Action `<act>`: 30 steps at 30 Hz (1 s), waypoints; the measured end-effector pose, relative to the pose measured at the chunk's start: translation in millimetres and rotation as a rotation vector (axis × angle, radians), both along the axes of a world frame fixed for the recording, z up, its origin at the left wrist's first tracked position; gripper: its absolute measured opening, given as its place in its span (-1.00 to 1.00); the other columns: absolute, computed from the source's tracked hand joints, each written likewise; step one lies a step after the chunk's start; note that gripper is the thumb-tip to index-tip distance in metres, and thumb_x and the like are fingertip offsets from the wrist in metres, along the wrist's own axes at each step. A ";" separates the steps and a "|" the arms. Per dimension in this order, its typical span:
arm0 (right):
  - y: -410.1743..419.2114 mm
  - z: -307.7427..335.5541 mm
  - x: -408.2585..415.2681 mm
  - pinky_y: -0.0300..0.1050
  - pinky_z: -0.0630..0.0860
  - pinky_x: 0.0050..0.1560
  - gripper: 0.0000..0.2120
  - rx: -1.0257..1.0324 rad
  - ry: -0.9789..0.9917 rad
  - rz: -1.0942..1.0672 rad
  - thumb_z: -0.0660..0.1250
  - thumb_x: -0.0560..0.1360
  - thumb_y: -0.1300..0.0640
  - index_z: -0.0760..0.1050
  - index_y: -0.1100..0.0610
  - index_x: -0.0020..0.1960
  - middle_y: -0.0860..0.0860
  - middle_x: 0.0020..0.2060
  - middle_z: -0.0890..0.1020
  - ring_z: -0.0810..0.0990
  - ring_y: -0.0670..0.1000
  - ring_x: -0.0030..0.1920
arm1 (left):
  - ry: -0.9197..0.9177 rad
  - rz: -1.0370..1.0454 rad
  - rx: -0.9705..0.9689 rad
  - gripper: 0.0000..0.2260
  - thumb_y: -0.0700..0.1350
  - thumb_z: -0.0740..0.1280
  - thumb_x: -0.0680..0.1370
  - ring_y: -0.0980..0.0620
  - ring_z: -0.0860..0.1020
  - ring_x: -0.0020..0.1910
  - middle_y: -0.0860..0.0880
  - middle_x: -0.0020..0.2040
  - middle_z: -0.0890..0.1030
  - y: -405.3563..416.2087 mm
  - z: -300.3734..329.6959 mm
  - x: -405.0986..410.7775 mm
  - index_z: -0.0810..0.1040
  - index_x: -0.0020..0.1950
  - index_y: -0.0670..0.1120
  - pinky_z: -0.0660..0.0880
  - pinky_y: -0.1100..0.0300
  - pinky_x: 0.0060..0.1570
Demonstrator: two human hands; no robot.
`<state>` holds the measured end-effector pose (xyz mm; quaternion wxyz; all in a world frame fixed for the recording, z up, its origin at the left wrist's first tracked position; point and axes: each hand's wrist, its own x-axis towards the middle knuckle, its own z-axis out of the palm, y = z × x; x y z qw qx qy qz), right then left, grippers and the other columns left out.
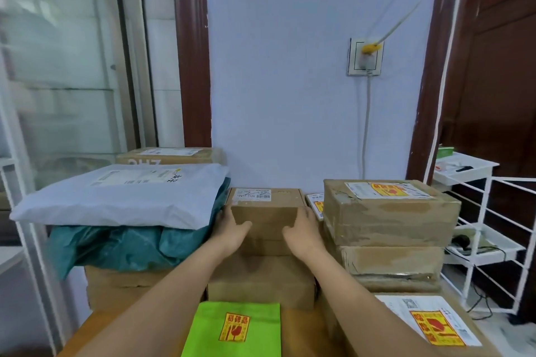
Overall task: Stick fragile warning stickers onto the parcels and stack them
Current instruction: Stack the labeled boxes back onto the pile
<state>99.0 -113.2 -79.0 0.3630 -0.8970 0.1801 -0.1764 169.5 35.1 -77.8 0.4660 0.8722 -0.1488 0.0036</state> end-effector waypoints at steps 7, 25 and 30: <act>-6.8 -7.3 20.8 0.06 0.20 0.44 -0.34 0.103 -0.043 -0.023 0.15 0.55 0.22 -0.09 0.08 0.56 0.04 0.54 -0.18 -0.08 0.12 0.53 | 0.050 0.048 -0.046 -0.23 0.00 0.27 0.57 -0.06 -0.02 0.54 -0.04 0.57 -0.09 -13.2 -7.5 17.1 -0.23 0.56 0.00 0.01 -0.02 0.50; 7.0 60.0 13.5 -0.10 0.23 0.44 -0.30 0.087 -0.369 0.064 0.21 0.52 0.25 -0.05 0.07 0.56 -0.06 0.53 -0.07 -0.04 -0.01 0.53 | 0.293 -0.010 -0.482 0.15 0.27 0.44 0.15 -0.09 0.29 0.43 -0.08 0.49 0.23 -30.0 1.5 21.1 -0.20 0.54 0.09 0.25 -0.08 0.41; 12.8 89.8 -11.2 -0.32 0.04 0.30 -0.29 -0.050 -0.482 0.114 0.20 0.53 0.28 -0.08 0.08 0.56 -0.08 0.53 -0.07 -0.11 -0.06 0.52 | 0.388 -0.114 -0.934 -0.32 -0.07 0.45 0.41 -0.01 0.57 0.11 -0.09 0.17 0.57 -35.9 20.9 -8.5 0.21 0.44 -0.07 0.54 0.15 0.04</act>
